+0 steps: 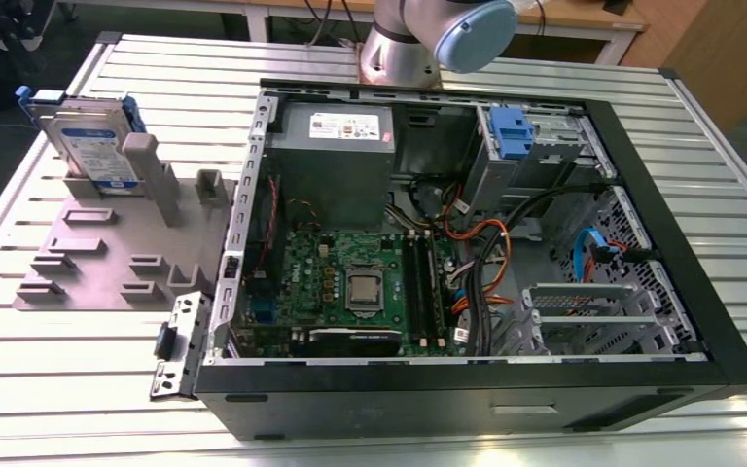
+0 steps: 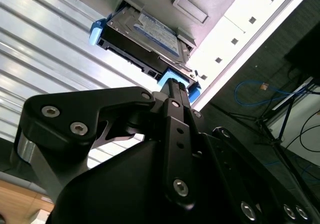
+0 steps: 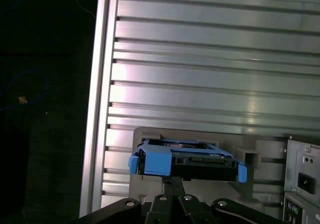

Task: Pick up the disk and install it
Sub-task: 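Pick up the disk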

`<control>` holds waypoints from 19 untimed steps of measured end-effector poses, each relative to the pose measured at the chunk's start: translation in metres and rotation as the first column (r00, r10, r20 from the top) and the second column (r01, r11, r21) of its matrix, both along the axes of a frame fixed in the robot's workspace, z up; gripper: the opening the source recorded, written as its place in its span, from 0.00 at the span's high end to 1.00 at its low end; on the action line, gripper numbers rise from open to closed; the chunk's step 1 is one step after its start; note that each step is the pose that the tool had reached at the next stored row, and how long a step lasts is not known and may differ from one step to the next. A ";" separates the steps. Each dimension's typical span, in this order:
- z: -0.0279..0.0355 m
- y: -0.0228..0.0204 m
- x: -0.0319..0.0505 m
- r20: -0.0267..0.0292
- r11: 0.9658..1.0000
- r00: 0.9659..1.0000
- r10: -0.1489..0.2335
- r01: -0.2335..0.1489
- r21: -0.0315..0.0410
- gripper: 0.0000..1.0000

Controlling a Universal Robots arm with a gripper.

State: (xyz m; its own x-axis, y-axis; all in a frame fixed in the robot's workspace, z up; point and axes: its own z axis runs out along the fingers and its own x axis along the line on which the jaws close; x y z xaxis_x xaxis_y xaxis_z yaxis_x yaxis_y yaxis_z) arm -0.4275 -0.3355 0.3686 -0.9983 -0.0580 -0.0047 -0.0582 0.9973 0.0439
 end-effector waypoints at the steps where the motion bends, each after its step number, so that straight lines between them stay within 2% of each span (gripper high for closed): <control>1: 0.0000 0.0000 0.0000 0.000 1.000 1.000 0.002 -0.002 0.000 0.89; 10: 0.0000 0.0000 0.0000 0.000 0.999 0.999 0.043 -0.043 0.000 0.89; 19: 0.0000 0.0000 0.0000 0.000 0.996 0.996 0.089 -0.089 0.000 0.89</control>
State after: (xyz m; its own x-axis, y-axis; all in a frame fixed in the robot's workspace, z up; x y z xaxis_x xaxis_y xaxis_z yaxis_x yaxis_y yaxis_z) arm -0.4275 -0.3355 0.3686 -0.9892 -0.1465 -0.0047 -0.1466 0.9882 0.0439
